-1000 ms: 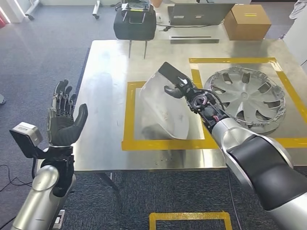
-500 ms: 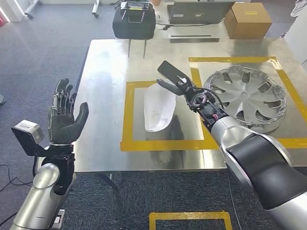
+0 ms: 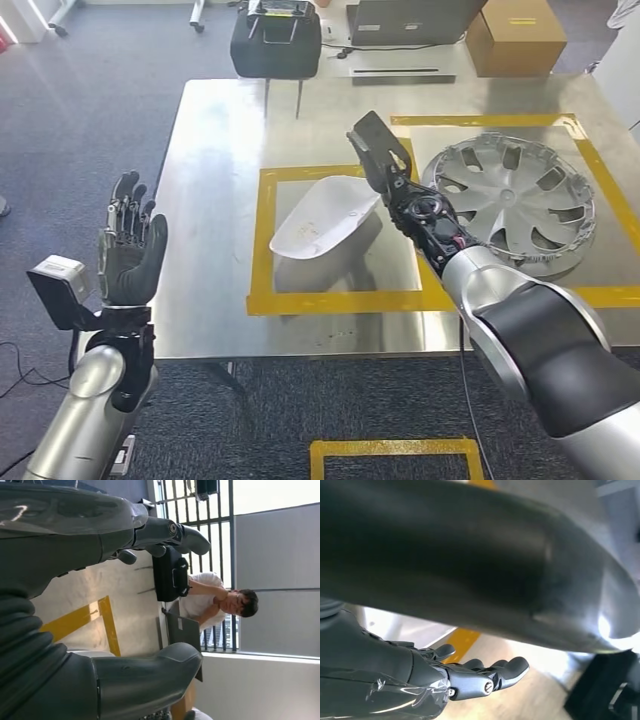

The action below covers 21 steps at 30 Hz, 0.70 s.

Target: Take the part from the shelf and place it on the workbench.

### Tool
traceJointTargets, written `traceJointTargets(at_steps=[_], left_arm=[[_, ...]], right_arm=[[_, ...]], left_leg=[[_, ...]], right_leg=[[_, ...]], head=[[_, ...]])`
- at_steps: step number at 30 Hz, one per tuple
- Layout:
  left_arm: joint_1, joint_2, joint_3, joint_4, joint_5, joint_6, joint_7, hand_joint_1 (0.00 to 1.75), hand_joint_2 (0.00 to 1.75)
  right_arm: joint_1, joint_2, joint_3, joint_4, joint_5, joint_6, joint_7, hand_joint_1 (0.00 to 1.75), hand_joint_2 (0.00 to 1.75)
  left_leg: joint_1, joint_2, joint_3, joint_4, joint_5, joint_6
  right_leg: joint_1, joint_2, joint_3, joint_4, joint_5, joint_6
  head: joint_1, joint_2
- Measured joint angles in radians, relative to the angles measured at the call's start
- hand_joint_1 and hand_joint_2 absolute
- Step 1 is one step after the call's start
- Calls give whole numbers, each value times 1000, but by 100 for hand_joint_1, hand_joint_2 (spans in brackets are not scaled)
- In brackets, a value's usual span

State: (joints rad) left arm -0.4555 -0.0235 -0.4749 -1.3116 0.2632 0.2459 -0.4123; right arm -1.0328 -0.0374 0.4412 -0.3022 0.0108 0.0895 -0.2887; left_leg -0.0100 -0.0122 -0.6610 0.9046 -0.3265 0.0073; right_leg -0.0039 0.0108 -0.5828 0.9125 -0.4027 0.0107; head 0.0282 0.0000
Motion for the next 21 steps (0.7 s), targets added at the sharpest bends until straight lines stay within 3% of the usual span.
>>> traceJointTargets(at_steps=[5, 10, 15, 21], left_arm=[[9, 8, 0, -2, -26, 16, 11, 0, 0], [33, 20, 2, -17, -47, 29, 28, 0, 0], [65, 36, 20, -39, -56, 35, 41, 0, 0], [78, 47, 31, -54, -60, 43, 48, 0, 0]], right_arm=[[39, 22, -57, -55, -160, 73, -57, 0, 0], [179, 29, -77, -276, -337, 43, 48, 0, 0], [379, 28, -73, -591, -346, -68, 143, 0, 0], [477, 26, -63, -792, -347, -79, 154, 0, 0]], left_leg=[[0, 0, -1, -2, 3, -2], [2, -1, 1, -3, 4, -3], [5, -1, 1, -3, 4, -4], [0, 0, 1, 9, -8, 6]], right_leg=[[1, -2, -1, 0, 2, -3], [2, -2, 0, 0, 2, -4], [2, -2, 0, 0, 3, -4], [1, 0, 5, 1, -3, 1]], head=[[-1, 0], [-1, 0], [-2, 0], [-4, 0]])
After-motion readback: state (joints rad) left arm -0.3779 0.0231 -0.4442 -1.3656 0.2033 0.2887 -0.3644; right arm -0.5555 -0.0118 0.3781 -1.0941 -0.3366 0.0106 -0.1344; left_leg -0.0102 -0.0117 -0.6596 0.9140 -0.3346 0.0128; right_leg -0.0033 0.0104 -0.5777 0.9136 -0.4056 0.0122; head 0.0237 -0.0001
